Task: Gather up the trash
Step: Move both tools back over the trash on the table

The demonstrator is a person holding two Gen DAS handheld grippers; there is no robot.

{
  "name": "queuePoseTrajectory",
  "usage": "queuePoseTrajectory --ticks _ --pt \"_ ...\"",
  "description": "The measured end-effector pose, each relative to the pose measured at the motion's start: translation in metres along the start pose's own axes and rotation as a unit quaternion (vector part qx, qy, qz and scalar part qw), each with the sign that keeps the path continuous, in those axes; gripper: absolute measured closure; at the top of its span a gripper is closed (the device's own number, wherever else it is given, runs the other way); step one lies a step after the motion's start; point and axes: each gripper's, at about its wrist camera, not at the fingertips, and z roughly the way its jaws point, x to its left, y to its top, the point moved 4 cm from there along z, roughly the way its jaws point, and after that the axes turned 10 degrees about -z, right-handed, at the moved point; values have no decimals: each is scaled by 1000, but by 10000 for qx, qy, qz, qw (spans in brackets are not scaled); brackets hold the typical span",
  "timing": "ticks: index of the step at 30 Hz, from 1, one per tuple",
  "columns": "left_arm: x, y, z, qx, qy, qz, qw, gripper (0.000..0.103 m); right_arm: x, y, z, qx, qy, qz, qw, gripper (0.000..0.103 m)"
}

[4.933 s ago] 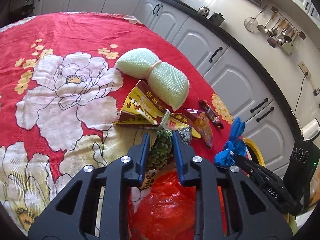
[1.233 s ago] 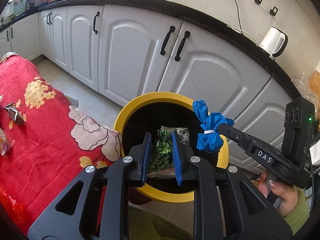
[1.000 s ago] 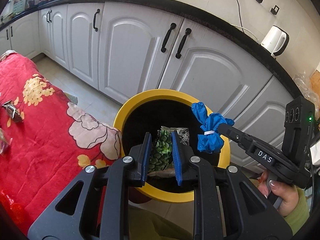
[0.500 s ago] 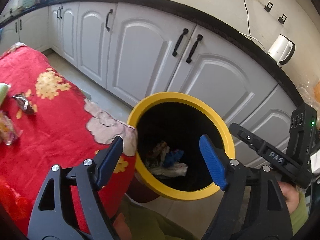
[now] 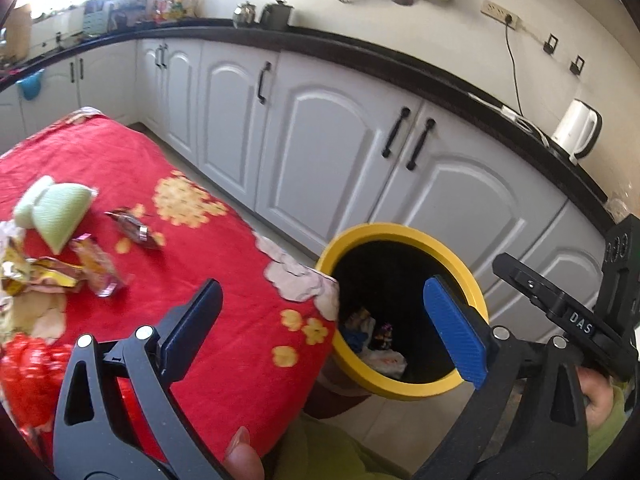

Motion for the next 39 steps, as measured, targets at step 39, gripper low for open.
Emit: queuePoseTrajectory --ticks 39 --pt "125 33 -138 -1402 986 -803 9819 10 188 19 3 -230 1335 -1691 9762 19"
